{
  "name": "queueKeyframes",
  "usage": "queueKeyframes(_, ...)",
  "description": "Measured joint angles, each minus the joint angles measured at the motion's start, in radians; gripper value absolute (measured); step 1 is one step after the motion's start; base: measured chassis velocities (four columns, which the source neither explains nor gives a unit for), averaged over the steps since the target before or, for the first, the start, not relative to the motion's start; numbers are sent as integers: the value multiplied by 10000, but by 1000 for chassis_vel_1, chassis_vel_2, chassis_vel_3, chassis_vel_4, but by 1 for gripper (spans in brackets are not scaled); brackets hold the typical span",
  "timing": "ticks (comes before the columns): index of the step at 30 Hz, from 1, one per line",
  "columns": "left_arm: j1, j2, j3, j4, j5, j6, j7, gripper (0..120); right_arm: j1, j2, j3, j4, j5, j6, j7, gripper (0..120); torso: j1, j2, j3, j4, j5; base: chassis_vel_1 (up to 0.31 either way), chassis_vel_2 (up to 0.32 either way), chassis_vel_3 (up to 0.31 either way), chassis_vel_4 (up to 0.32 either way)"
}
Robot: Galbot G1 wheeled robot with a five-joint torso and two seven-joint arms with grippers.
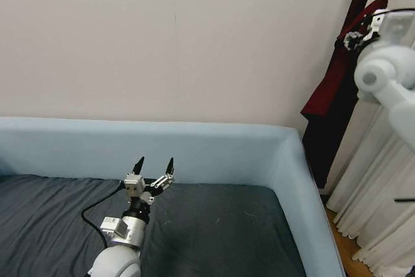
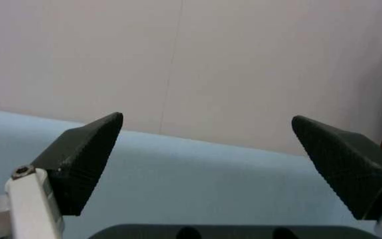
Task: Pick up the clothes from the sofa and hang them on the clothes hanger.
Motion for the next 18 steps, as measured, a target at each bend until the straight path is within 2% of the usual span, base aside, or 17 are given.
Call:
queueKeyframes(2,453,-326,-190,-193,42,-3,103,100,-1727,-176,842,857,-509,883,-572,84,-1,2,-3,1,-8,0,0,0,0)
queueKeyframes(3,453,-326,-190,-193,42,-3,103,100,-1727,-176,842,857,-509,883,-572,84,-1,2,-3,1,-8,0,0,0,0)
queueKeyframes(4,621,-473,-273,-251,100,-3,163,100,-2456,-156,1069,1084,-828,1260,-765,88,-2,2,-4,1,-9,0,0,0,0)
queueKeyframes(6,1031,-998,-565,-305,511,-151,427,100,-4454,213,1482,1383,-2134,2635,-1429,97,-1,0,1,5,4,0,0,0,0)
queueKeyframes(7,1031,-998,-565,-305,511,-151,427,100,-4454,213,1482,1383,-2134,2635,-1429,97,-1,0,1,5,4,0,0,0,0)
queueKeyframes(8,1173,-1255,-695,-306,729,-247,590,100,-5188,489,1635,1430,-2725,3170,-1743,98,-1,1,0,8,-3,0,0,0,0)
queueKeyframes(10,1447,-1850,-1104,-241,1136,-532,1274,100,-6953,1342,1981,1417,-3917,4107,-2460,100,-1,0,0,6,-7,0,0,0,0)
queueKeyframes(11,1447,-1850,-1104,-241,1136,-532,1274,100,-6953,1342,1981,1417,-3917,4107,-2460,100,-1,0,0,6,-7,0,0,0,0)
queueKeyframes(13,1691,-2433,-1574,-37,1471,-910,2275,100,-8422,2510,2459,1172,-4817,4818,-3527,100,-1,1,0,1,-4,0,0,0,0)
queueKeyframes(14,1691,-2433,-1574,-37,1471,-910,2275,100,-8422,2510,2459,1172,-4817,4818,-3527,100,-1,1,0,1,-4,0,0,0,0)
queueKeyframes(16,2034,-2896,-1993,119,1821,-1174,3038,100,-9594,3860,2970,895,-5957,5281,-4226,100,-1,0,0,2,-1,0,0,0,0)
queueKeyframes(18,2487,-3271,-2303,129,2492,-1103,2988,100,-10722,4972,3640,751,-7343,5528,-4766,100,0,0,0,8,-5,0,0,0,0)
